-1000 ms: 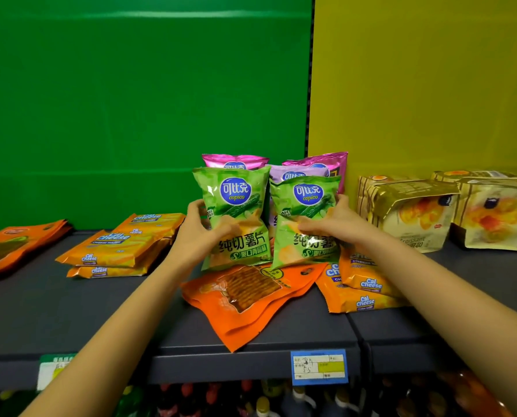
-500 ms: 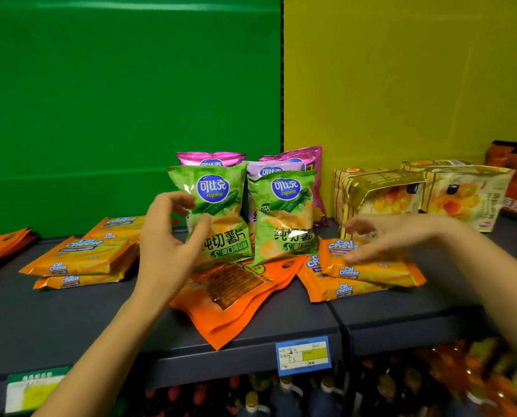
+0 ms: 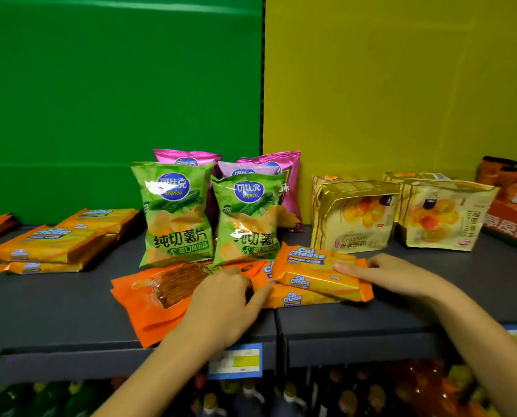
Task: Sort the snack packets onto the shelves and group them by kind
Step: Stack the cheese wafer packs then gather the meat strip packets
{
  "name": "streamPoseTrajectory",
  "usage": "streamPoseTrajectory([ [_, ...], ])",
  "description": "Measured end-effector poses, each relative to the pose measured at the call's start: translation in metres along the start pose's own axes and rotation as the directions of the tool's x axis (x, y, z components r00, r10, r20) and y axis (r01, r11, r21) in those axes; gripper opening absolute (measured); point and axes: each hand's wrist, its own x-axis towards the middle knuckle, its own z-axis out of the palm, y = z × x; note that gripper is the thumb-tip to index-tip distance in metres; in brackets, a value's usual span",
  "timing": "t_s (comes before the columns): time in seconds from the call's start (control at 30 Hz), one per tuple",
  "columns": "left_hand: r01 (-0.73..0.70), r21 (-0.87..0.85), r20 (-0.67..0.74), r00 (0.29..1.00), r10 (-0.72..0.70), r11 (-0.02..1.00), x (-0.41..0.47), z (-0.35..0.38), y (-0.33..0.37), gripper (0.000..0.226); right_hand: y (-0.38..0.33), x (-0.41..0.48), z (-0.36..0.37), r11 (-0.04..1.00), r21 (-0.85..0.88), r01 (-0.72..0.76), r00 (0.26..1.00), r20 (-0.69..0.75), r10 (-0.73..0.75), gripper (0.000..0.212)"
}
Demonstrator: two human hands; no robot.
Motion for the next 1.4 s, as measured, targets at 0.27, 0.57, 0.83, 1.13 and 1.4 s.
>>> streamPoseTrajectory([
  [0.27,0.171,-0.195,0.072,0.985,-0.16,0.966,0.01,0.021,0.031,0.032,0.025,0.013,0.004,0.904,0.412,0.116,0.992,-0.007,-0.124,0.075],
  [0.57,0.404,-0.847,0.303,0.901,-0.312,0.345,0.023,0.021,0.07,0.036,0.054,0.016,-0.009,0.716,0.687,0.126,0.981,0.022,-0.194,0.012],
  [0.83,0.328,-0.938,0.347,0.879,-0.328,-0.111,0.034,0.023,0.079,0.034,0.058,0.014,-0.003,0.5,0.854,0.144,0.968,-0.018,-0.25,0.035],
  [1.13,0.17,-0.982,0.186,0.871,-0.454,-0.077,-0.02,-0.039,0.007,0.022,-0.009,-0.011,0.006,0.416,0.869,0.268,0.939,-0.139,-0.315,0.034],
  [1.4,0.114,-0.993,0.104,0.775,-0.624,-0.024,-0.096,-0.111,-0.146,0.012,-0.117,-0.025,0.083,0.36,0.873,0.328,0.91,-0.191,-0.367,0.082],
])
